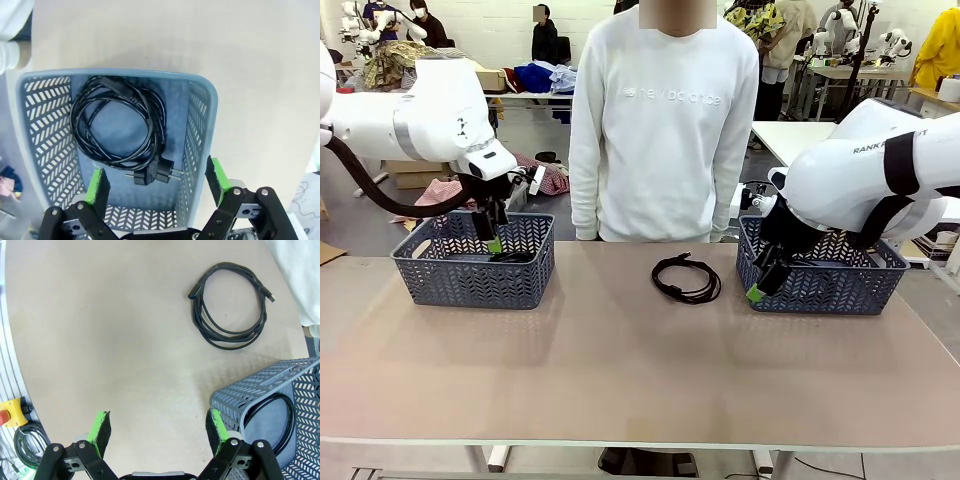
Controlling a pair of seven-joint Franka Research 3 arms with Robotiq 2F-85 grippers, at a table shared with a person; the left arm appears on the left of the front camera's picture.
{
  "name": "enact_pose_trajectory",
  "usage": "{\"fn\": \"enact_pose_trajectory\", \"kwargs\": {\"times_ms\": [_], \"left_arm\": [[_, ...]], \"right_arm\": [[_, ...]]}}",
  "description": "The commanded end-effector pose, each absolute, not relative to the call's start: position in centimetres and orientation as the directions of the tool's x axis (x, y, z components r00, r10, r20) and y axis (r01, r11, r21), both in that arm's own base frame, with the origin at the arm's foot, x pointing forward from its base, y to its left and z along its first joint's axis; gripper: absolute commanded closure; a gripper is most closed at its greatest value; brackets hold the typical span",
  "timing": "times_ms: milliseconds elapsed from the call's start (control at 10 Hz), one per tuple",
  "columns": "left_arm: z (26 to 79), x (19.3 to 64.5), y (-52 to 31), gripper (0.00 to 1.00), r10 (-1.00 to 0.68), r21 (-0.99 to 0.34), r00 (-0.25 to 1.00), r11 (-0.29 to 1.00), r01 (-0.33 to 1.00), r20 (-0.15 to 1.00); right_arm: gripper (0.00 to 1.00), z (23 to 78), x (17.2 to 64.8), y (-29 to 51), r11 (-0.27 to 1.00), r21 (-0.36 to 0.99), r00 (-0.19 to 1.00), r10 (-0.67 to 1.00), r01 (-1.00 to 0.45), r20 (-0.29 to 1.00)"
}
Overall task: Organize the cables according to human instructions.
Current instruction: Pick up a bundle of cables and place it in the basket indicated by the human.
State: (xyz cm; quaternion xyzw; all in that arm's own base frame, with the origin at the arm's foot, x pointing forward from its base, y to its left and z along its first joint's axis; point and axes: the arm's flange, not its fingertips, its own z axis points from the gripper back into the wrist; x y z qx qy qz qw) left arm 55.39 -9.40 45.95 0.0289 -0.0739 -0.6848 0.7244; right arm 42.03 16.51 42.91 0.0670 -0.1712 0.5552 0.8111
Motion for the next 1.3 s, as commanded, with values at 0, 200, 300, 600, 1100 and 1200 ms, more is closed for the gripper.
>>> {"fn": "enact_pose_trajectory", "kwargs": {"times_ms": [0, 200, 300, 600, 1100, 1200], "left_arm": [[46.0, 55.4, -9.4, 0.00, -0.996, 0.144, 0.052, 0.061, 0.988, 0.069], [46.1, 54.2, -11.2, 0.00, -0.987, 0.170, 0.071, 0.095, 0.981, 0.142], [46.4, 52.8, -12.4, 0.00, -0.978, 0.178, 0.100, 0.133, 0.975, 0.182], [45.4, 48.7, -15.6, 0.00, -0.956, 0.151, 0.132, 0.175, 0.973, 0.262], [43.2, 43.7, -18.5, 0.00, -0.924, 0.120, 0.148, 0.201, 0.972, 0.351], [43.0, 43.1, -18.8, 0.00, -0.926, 0.113, 0.150, 0.199, 0.973, 0.345]], "right_arm": [[0.00, 42.9, 41.9, 16.6, 0.377, -0.085, 0.326, 0.877, -0.922, 0.353], [0.00, 42.9, 41.9, 16.6, 0.377, -0.085, 0.326, 0.877, -0.922, 0.353], [0.00, 42.9, 41.9, 16.6, 0.377, -0.085, 0.326, 0.877, -0.922, 0.353], [0.00, 42.9, 41.9, 16.6, 0.377, -0.085, 0.326, 0.877, -0.922, 0.353], [0.00, 42.9, 41.9, 16.6, 0.377, -0.085, 0.326, 0.877, -0.922, 0.353], [0.00, 42.9, 41.9, 16.6, 0.377, -0.085, 0.326, 0.877, -0.922, 0.353]]}}
